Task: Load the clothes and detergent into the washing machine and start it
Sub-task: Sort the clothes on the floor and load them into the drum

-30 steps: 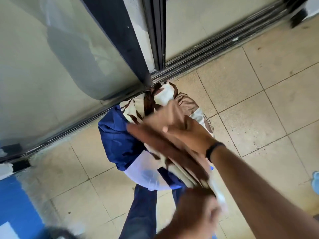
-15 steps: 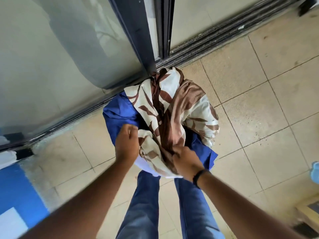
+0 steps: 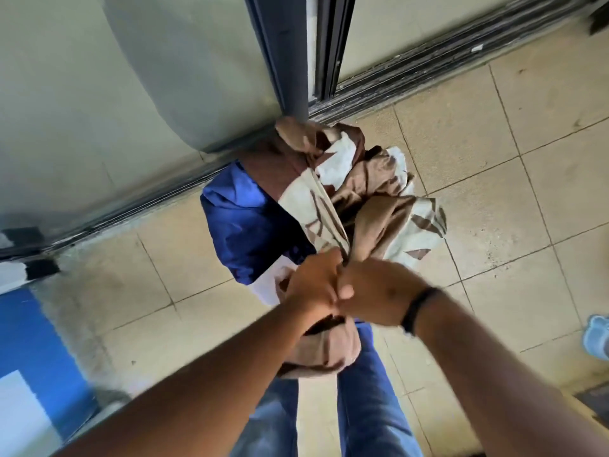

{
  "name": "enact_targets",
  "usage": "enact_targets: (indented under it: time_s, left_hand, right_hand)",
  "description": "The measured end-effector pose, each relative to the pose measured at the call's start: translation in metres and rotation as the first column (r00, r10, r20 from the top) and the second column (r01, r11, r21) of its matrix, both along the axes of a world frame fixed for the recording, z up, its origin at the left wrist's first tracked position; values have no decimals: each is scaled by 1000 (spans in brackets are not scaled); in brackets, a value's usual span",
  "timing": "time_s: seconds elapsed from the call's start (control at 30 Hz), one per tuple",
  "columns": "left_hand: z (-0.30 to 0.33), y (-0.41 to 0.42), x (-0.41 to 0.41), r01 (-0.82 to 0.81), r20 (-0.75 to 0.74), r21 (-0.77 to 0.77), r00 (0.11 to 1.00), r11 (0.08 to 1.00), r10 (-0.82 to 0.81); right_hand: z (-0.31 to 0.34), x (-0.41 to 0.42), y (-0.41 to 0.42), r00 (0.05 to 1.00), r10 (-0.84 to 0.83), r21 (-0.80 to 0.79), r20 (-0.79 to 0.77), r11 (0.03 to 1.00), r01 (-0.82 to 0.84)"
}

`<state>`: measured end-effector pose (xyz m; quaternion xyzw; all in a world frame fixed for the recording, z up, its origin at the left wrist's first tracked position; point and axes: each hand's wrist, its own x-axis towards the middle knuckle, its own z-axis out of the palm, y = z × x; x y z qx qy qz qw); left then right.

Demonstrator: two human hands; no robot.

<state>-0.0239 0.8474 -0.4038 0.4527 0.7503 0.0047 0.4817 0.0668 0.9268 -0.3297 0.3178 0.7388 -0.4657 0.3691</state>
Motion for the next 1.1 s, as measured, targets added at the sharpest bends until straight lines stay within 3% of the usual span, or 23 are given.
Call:
enact_targets:
  time_s: [0.07,0.13,0.2,0.27,0.33,0.43,0.53,0.63,0.7,0.77,0.83,0.9,0.97,1.03,1.1]
  left_hand:
    - [5,-18,8,178,34,16,983,984,-179]
    - [9,-36,16,302,87,43,949,952,-305]
    - [15,-51,25,400,152,90,899,912,-410]
    - [22,-60,30,404,186,170,883,899,-432]
    - [30,-62,29,298,179,248,921,922,-346]
    - [31,-56,10,-27,84,299,996,954,2]
    - [17,-38,-28,-324,30,449,937,833,349]
    - [-9,-18,-61,-269,-145,591,892,760,428]
    - [-25,-6,-68,-104,-257,525,927,845,274]
    - [-39,6,-66,72,-225,335,974,939,6]
    - [-46,21,-55,105,-11,39,994,994,-104]
    - [-48,33,-42,136,184,-203,978,970,-99]
    - [-52,35,-30,107,245,-243,968,964,-46]
    - [-52,29,-24,54,196,-164,980,985,-21]
    - [-47,19,-17,4,125,-149,992,989,15]
  right_hand:
    - [-21,8,29,990,-144,133,1,981,143]
    - [-42,9,45,931,-357,231,-81,902,366]
    - [-62,2,52,876,-468,210,-115,850,482]
    - [-79,-11,48,869,-491,136,-64,858,495]
    - [-102,-17,31,898,-440,134,-20,889,438]
    - [-119,-17,-4,944,-327,177,54,933,313]
    - [-122,0,-39,962,-237,139,139,966,218]
    - [-93,9,-60,973,-190,11,133,982,191]
    - [-63,7,-64,975,-206,-187,89,958,219]
    - [-33,3,-60,959,-257,-428,120,858,283]
    - [-9,-1,-53,953,-263,-636,150,712,297]
    - [9,-5,-41,946,-290,-709,143,637,302]
    - [21,-9,-25,933,-338,-674,126,661,331]
    - [24,-7,-5,916,-397,-554,57,751,360]
    - [15,-6,19,892,-444,-251,-82,876,412]
